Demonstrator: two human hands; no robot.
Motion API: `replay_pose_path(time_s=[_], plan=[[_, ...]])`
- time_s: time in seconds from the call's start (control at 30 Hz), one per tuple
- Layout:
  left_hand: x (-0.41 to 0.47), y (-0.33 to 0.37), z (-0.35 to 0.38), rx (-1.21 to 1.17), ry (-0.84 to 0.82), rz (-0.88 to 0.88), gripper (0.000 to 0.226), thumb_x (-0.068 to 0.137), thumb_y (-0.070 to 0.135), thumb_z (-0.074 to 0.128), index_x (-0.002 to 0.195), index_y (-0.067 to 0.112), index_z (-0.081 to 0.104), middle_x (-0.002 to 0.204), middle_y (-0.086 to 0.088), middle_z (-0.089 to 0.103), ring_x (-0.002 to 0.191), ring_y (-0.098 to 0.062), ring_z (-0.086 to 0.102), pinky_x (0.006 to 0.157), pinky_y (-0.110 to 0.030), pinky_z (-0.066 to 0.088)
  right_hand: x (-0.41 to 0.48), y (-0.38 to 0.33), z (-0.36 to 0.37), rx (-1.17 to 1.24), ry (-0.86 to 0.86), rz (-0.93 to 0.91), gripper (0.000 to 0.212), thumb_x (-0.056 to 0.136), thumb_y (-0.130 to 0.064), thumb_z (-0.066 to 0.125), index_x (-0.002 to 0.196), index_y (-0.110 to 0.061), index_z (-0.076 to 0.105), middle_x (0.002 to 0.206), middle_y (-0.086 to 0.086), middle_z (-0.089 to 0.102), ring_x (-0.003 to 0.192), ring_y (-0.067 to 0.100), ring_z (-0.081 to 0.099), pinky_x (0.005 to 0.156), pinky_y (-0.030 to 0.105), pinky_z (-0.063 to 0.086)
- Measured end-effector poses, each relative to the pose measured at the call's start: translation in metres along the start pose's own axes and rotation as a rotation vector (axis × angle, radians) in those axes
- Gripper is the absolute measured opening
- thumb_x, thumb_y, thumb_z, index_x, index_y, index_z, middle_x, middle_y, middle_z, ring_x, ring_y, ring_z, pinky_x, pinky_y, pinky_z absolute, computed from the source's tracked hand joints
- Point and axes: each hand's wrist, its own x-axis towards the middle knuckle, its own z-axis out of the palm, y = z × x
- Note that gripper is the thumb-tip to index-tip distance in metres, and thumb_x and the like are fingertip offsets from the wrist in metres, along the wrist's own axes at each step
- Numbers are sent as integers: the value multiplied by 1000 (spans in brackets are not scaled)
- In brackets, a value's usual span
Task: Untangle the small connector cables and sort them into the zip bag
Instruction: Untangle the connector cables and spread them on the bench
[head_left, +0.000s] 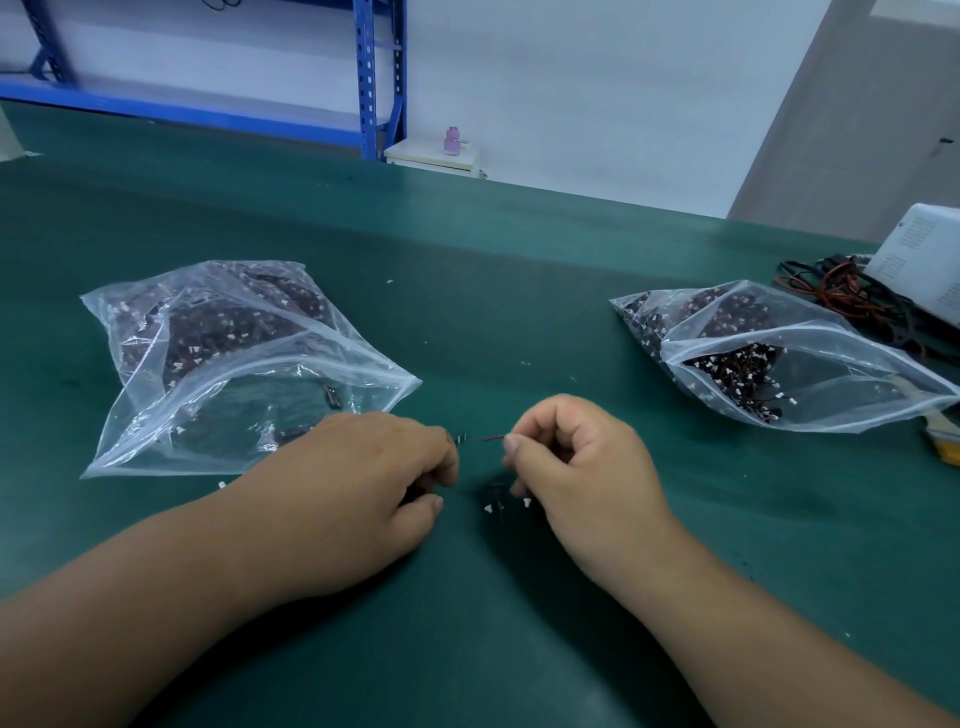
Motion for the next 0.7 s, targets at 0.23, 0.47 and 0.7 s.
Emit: replay_pose_path(time_s=[0.23,0.47,0.7], plan=[[0,-1,0,-19,1,2,15,87,45,54,101,40,50,90,26,53,95,11,42,77,-6,32,4,-3,-3,265,38,113,19,89,-2,64,78,-17,65,67,4,69,52,13,58,51,18,45],[0,-2,0,20,-22,19,17,87,55,50,96,40,50,91,24,52,93,5,44,79,-11,33,10,-4,-7,258,84,90,14,90,-8,68,85,-22,69,73,3,70,56,4,56,52,14,45],[0,0,-2,35,-71,63,26,90,56,49,113,46,55,104,26,47,102,5,44,98,-29,37,21,-3,-19,245,0,110,22,89,-6,69,98,-26,69,72,-8,65,54,8,56,53,17,45]])
